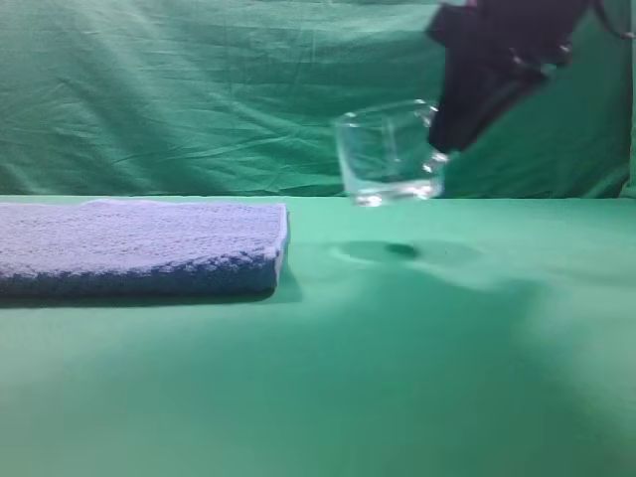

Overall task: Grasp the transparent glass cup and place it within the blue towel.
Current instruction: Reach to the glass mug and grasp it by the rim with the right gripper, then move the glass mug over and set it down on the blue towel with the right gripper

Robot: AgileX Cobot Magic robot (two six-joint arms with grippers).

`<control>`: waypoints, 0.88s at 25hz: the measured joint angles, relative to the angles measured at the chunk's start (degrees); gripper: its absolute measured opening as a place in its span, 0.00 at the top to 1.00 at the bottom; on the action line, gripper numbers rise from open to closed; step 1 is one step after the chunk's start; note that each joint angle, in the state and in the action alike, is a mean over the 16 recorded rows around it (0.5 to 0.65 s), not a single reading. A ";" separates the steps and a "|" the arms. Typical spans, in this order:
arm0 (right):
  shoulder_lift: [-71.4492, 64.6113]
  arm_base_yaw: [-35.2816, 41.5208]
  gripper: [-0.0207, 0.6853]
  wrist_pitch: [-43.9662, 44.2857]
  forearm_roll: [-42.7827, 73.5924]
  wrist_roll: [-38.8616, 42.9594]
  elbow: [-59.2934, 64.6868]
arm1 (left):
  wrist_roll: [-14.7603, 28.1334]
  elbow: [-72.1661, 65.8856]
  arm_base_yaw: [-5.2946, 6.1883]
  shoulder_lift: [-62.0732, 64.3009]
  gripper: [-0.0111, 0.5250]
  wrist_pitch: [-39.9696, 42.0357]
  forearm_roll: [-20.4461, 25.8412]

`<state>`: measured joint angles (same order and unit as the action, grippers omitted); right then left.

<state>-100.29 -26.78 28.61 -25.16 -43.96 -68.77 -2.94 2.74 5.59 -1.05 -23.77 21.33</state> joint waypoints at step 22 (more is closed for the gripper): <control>-32.56 -17.07 0.73 3.04 -2.67 -0.27 -40.54 | 0.00 0.00 0.00 0.00 0.98 0.00 0.00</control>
<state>-132.85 -43.85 31.65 -27.84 -44.23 -109.31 -2.94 2.74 5.59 -1.05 -23.77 21.33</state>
